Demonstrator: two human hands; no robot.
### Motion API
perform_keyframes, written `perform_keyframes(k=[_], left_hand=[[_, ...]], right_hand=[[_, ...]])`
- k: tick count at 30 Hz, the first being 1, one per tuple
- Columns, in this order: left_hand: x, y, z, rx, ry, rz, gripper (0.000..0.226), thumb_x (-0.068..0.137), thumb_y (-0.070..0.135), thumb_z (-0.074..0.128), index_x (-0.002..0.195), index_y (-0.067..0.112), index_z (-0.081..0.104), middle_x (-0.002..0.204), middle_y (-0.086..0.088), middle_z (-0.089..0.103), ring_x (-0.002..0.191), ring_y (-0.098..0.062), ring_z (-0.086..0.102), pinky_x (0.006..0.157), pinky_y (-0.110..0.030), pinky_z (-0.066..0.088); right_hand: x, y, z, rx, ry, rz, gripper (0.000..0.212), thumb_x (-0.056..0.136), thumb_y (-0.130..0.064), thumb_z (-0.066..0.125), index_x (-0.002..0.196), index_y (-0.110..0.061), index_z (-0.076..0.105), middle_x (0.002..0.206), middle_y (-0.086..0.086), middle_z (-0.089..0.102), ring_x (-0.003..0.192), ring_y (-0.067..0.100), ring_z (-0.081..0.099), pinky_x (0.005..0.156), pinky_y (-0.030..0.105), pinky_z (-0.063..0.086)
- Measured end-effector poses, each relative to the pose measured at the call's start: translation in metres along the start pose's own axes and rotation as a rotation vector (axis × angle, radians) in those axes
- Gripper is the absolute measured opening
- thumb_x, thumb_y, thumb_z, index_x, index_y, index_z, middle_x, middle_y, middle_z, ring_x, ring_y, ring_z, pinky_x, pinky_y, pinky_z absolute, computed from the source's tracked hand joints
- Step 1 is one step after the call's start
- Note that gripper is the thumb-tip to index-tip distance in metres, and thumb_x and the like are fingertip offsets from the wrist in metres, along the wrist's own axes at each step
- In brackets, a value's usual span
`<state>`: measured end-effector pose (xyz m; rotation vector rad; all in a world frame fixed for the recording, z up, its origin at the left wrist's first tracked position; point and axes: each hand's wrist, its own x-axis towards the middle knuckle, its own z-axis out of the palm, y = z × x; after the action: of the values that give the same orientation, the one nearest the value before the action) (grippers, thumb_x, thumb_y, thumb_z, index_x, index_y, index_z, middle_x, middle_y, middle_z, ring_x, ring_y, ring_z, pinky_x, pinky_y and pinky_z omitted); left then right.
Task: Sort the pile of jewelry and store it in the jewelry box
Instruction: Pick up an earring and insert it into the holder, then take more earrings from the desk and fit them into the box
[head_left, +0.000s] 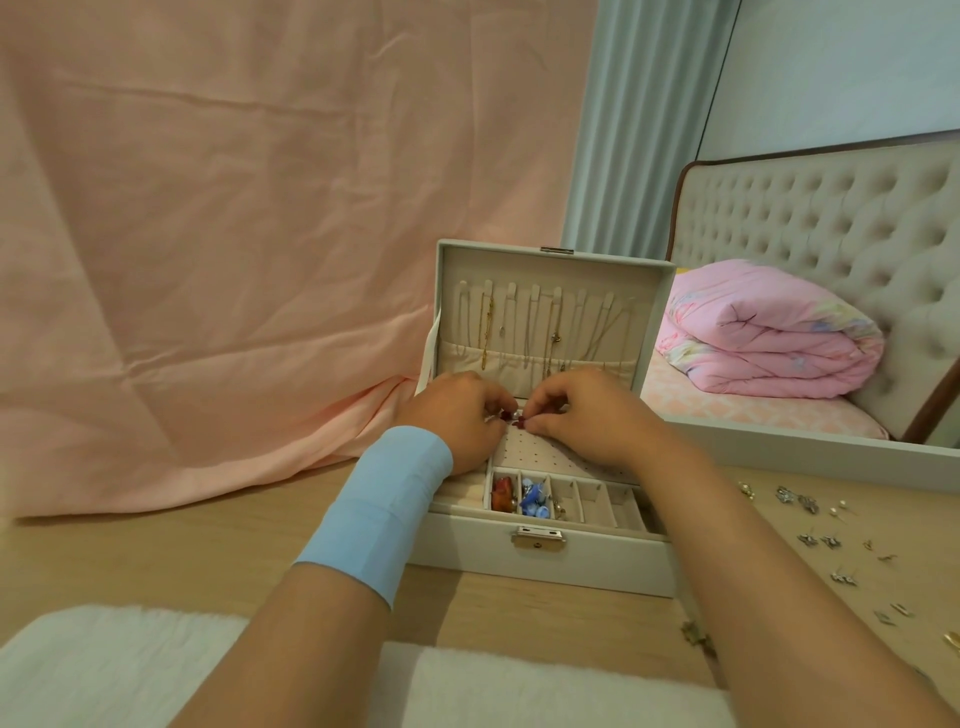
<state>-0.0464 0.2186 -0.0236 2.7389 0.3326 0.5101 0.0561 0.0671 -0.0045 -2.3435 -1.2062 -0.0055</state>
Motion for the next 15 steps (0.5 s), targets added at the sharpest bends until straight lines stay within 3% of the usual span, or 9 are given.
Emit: perform_keyframes(k=[4,7,11,15], left_hand=[[-0.002,0.004,-0.003,-0.011,0.002,-0.004,0.031,0.092,0.028,0.059,0.121,0.036,0.065,0.119,0.006,0.062,0.106,-0.014,0.057,0.094,-0.035,0.051],[-0.003,0.011,-0.008,0.01,0.03,-0.019,0.032,0.091,0.032,0.059,0.122,0.038,0.063,0.119,0.008,0.06,0.107,-0.014,0.056,0.093,-0.036,0.05],[-0.006,0.039,-0.019,-0.024,0.047,0.064,0.026,0.092,0.036,0.059,0.117,0.038,0.064,0.113,0.012,0.059,0.099,-0.01,0.056,0.088,-0.032,0.05],[-0.023,0.087,-0.018,-0.018,0.025,0.195,0.021,0.093,0.036,0.058,0.113,0.036,0.065,0.104,0.018,0.063,0.09,-0.005,0.056,0.082,-0.028,0.051]], right_hand=[[-0.002,0.0,-0.003,0.041,-0.025,0.011,0.009,0.088,-0.026,0.077,0.096,-0.03,0.075,0.097,-0.011,0.07,0.094,0.008,0.064,0.09,0.035,0.054],[-0.011,0.001,-0.018,0.162,0.044,0.026,0.015,0.09,-0.024,0.075,0.105,-0.027,0.074,0.098,-0.011,0.068,0.091,0.004,0.061,0.077,0.019,0.046],[-0.038,0.007,-0.046,0.135,0.076,0.015,0.014,0.088,-0.025,0.077,0.099,-0.034,0.075,0.095,-0.014,0.069,0.087,-0.002,0.061,0.073,0.017,0.043],[-0.087,0.015,-0.076,0.117,0.06,-0.005,0.007,0.088,-0.024,0.077,0.09,-0.03,0.077,0.091,-0.013,0.071,0.068,-0.012,0.057,0.063,0.008,0.039]])
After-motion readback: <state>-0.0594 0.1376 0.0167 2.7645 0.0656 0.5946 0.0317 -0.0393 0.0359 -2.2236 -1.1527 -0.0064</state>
